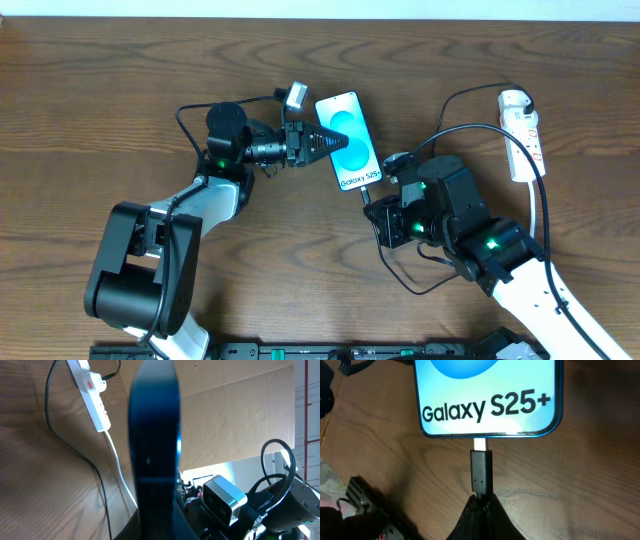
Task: Plug charger to phone and switch on socket
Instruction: 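Push the plug up into the phone's port with the right gripper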
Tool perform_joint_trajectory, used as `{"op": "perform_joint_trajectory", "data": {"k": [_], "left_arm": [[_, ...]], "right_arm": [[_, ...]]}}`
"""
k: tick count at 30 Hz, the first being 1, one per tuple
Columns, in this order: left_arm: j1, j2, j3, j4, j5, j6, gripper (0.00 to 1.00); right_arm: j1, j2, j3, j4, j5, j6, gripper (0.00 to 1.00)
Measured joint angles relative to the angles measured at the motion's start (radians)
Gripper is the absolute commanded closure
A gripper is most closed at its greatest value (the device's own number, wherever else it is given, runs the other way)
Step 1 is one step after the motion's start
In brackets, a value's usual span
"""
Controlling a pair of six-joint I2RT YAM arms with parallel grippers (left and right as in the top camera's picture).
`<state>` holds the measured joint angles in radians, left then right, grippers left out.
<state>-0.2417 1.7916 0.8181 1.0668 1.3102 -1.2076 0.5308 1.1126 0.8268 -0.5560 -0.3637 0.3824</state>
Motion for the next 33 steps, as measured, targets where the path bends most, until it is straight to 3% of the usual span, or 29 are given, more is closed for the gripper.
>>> {"op": "perform_joint_trajectory", "data": {"k": [33], "left_arm": [[0.002,0.0,0.0,0.0,0.001,0.005,0.92]], "right_arm": [[0.0,0.0,0.0,0.029,0.006,-0.005,0.99]]}}
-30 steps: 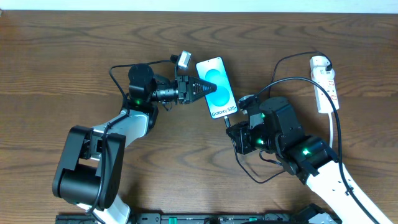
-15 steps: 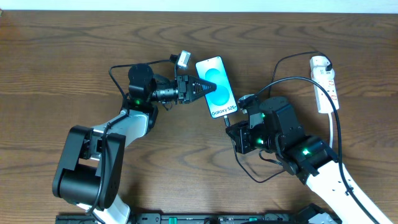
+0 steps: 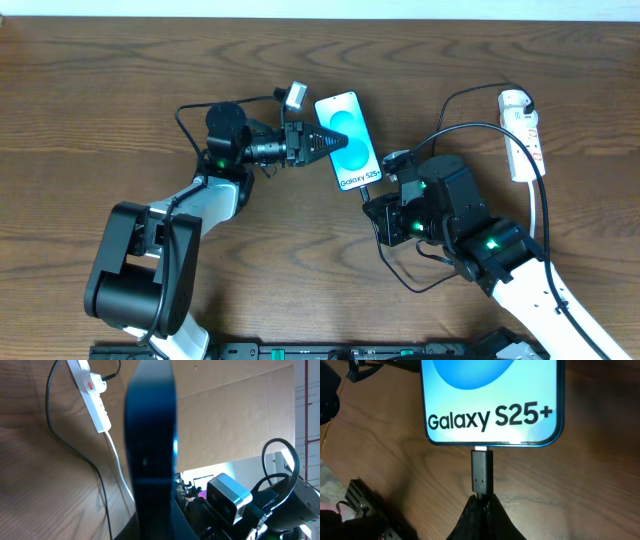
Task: Plug charger to phone and switch on socket
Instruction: 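Push the plug up into the phone's port with the right gripper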
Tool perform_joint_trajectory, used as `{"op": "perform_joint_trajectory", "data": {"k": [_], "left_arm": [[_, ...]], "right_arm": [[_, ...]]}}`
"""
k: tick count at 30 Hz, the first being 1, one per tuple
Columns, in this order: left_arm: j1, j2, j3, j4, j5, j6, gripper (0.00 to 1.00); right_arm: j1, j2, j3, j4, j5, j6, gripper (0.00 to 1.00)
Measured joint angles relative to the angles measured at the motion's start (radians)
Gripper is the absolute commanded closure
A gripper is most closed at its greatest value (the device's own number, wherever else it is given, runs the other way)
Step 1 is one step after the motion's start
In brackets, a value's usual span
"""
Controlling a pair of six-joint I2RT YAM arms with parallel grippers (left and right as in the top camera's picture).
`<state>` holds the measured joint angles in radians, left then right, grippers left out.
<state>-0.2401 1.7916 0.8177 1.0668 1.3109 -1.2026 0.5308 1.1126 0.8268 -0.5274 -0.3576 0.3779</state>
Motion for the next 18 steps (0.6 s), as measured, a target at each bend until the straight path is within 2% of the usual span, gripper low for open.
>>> {"op": "perform_joint_trajectory", "data": {"k": [18], "left_arm": [[0.005,0.0,0.0,0.002,-0.005,0.011,0.93]], "right_arm": [[0.0,0.005,-0.003,0.024,0.005,0.0,0.99]]}}
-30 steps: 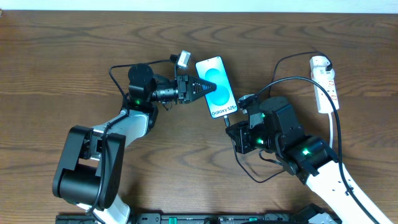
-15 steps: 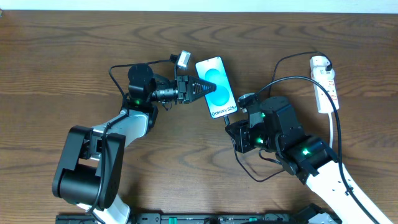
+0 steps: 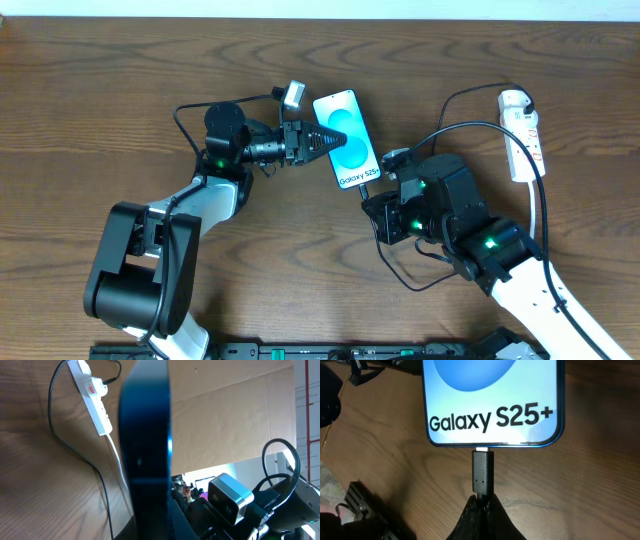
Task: Plug charger to phone and switch on socket
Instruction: 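Push the plug up into the phone's port with the right gripper, then open the right gripper and release the plugged-in cable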
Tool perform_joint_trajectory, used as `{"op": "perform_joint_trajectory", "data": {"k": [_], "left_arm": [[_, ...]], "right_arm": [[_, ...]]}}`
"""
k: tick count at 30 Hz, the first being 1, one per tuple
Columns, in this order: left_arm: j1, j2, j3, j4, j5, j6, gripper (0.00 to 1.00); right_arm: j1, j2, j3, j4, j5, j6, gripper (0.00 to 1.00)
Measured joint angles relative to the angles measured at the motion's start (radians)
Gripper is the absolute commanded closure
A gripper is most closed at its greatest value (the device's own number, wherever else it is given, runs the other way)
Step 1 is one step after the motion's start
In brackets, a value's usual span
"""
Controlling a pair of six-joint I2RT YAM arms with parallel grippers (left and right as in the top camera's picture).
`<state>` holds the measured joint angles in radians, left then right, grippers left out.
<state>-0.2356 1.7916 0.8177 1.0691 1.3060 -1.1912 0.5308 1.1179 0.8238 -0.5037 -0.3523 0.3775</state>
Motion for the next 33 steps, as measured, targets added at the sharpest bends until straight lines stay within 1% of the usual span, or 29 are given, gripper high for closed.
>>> {"op": "perform_joint_trajectory", "data": {"k": [4,14,17,20,23,27,31,32,33], "left_arm": [[0.002,0.0,0.0,0.004,0.0,0.022,0.93],[0.017,0.0,0.005,0.013,-0.038,0.043,0.93],[0.01,0.0,0.007,0.013,-0.046,0.051,0.92],[0.005,0.0,0.011,0.014,-0.057,0.063,0.93],[0.005,0.0,0.017,0.013,-0.058,0.066,0.93],[-0.008,0.0,0.017,0.005,-0.035,0.072,0.93],[-0.023,0.0,0.017,0.005,-0.016,0.082,0.93],[-0.025,0.0,0.017,0.005,-0.008,0.082,0.93],[-0.033,0.0,0.014,0.004,0.025,0.085,0.93]], "right_arm": [[0.003,0.001,-0.003,0.02,0.014,-0.003,0.99],[0.005,0.016,-0.031,0.15,0.04,-0.007,0.99],[0.005,0.021,-0.032,0.153,0.043,-0.022,0.99],[0.006,0.021,-0.039,0.189,0.045,-0.027,0.96],[0.005,0.021,-0.042,0.206,0.048,-0.035,0.9],[-0.002,0.019,-0.042,0.16,0.042,-0.062,0.82],[-0.022,-0.016,-0.042,0.115,0.039,-0.076,0.68],[-0.027,-0.032,-0.042,0.108,0.04,-0.079,0.59],[-0.036,-0.071,-0.037,0.108,0.047,-0.082,0.57]]}}
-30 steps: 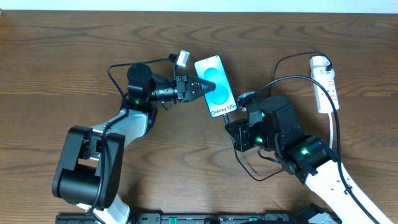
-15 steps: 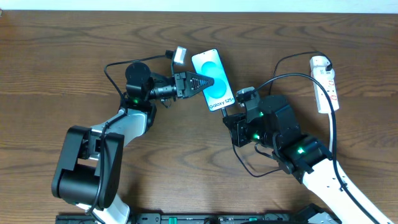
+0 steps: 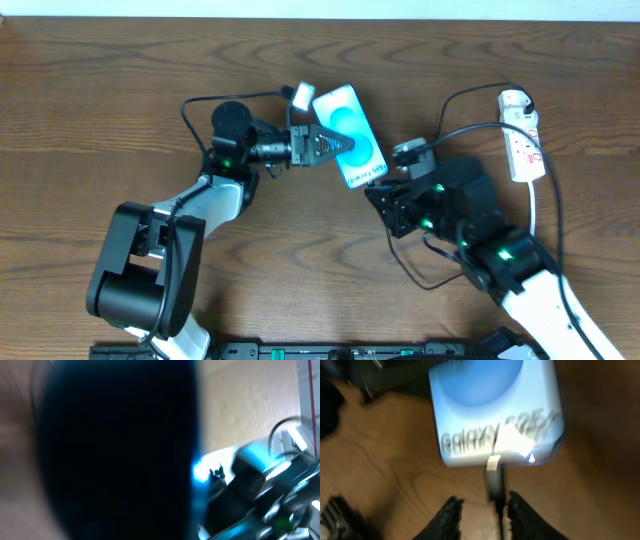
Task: Plug charger to phone and switch on socket
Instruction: 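Open the right gripper and release the plugged-in cable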
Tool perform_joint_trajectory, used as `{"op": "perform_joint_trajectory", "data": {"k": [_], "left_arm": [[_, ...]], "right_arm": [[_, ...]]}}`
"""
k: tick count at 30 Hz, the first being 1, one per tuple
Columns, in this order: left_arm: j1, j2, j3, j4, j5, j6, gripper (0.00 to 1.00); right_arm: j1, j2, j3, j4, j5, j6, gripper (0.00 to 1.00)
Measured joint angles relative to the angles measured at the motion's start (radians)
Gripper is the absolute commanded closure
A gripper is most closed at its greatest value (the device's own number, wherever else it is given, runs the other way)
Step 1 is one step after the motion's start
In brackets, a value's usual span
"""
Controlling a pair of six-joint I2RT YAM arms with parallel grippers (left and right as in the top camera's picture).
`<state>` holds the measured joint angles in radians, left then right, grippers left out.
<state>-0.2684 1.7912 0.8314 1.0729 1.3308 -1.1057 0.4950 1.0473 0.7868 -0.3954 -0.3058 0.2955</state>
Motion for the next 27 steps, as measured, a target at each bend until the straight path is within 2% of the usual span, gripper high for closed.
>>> {"op": "perform_joint_trajectory", "data": {"k": [6,8,9,12,15,16,20,27], "left_arm": [[-0.03,0.0,-0.008,-0.006,0.058,0.004,0.93],[-0.029,0.0,-0.008,-0.006,0.058,0.004,0.93],[-0.029,0.0,-0.008,-0.006,0.055,0.004,0.92],[-0.028,0.0,-0.008,-0.006,0.051,0.004,0.93],[-0.028,0.0,-0.008,-0.006,0.051,0.004,0.93],[-0.028,0.0,-0.008,-0.006,0.051,0.004,0.93],[-0.028,0.0,-0.008,-0.006,0.051,0.004,0.93],[-0.028,0.0,-0.008,-0.006,0.051,0.004,0.93]], "right_arm": [[-0.007,-0.192,0.026,-0.108,0.004,-0.01,0.55],[-0.007,-0.225,0.031,-0.156,0.011,-0.019,0.5],[-0.007,-0.229,0.031,-0.18,0.018,-0.024,0.5],[-0.007,-0.204,0.031,-0.226,0.031,-0.031,0.39],[0.004,-0.153,0.031,-0.245,0.038,-0.037,0.37],[0.018,-0.132,0.031,-0.245,0.038,-0.039,0.39],[0.078,-0.062,0.031,-0.239,0.05,-0.041,0.55],[0.172,0.018,0.031,-0.227,0.142,-0.039,0.69]]}}
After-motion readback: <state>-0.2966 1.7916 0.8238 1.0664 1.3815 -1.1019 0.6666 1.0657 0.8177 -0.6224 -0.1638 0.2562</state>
